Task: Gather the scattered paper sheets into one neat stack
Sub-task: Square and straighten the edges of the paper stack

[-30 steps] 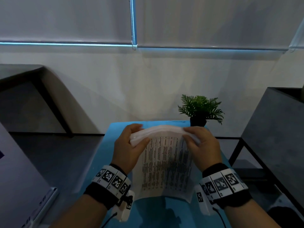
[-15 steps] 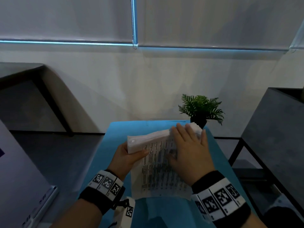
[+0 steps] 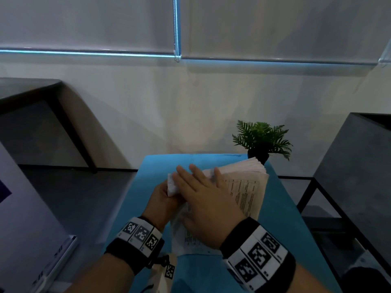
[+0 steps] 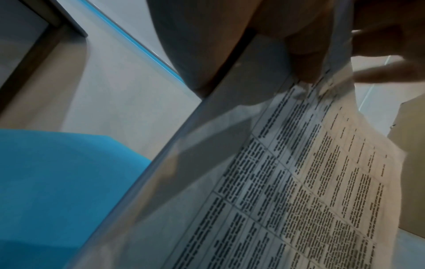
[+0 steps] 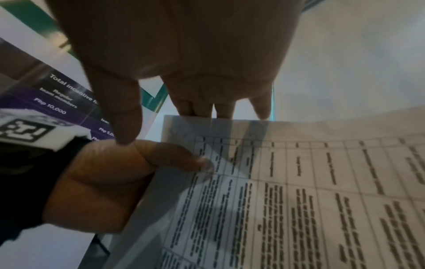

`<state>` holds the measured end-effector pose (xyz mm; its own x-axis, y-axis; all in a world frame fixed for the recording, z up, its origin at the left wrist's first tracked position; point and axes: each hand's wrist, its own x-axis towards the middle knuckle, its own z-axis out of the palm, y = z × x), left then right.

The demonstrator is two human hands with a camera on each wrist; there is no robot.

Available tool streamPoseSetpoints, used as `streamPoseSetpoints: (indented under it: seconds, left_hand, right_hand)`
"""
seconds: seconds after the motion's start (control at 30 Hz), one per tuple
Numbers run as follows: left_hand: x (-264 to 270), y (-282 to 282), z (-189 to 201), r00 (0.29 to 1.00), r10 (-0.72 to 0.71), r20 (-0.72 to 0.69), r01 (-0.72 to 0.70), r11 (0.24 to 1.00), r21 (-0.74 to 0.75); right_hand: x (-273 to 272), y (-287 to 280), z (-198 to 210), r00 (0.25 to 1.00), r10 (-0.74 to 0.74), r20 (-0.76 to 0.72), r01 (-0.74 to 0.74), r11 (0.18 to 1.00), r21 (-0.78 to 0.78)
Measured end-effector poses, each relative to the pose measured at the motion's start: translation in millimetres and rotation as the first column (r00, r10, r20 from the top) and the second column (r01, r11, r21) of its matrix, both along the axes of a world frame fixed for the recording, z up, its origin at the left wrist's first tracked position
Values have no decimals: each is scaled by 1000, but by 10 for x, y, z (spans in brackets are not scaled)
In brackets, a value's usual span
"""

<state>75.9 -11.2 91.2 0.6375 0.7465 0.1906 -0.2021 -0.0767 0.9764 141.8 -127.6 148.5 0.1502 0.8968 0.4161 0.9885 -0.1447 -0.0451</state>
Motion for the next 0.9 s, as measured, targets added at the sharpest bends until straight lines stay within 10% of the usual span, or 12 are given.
streamPoseSetpoints:
  seconds: [0.23, 0.3, 0.4, 0.5, 0.73, 0.9]
  left_hand:
    - [-111, 66, -35, 996, -79, 27, 82, 992, -94]
    - [-118, 68, -36, 996, -85, 21, 87, 990, -108]
    - [-123, 74, -104, 995, -98, 29, 102, 980, -173]
    - [-65, 35, -182, 999, -46, -16, 42, 975, -218]
    - [71, -99, -112, 986, 168, 11, -167, 985, -43]
    - [122, -136, -384, 990, 140, -15, -140, 988, -64]
  right_hand:
    - [848, -343, 266, 911, -411, -23, 393, 886, -247]
    - [1115, -479, 221, 882, -372, -290, 336, 927, -168]
    - [1265, -569, -10, 419, -2, -908, 210, 973, 95]
    - [1183, -475, -416, 38, 168, -985, 263, 949, 172]
    - [869, -295, -499, 253, 311, -916, 495, 772, 399]
    - [806, -287, -719, 244, 304, -921, 543, 744, 390]
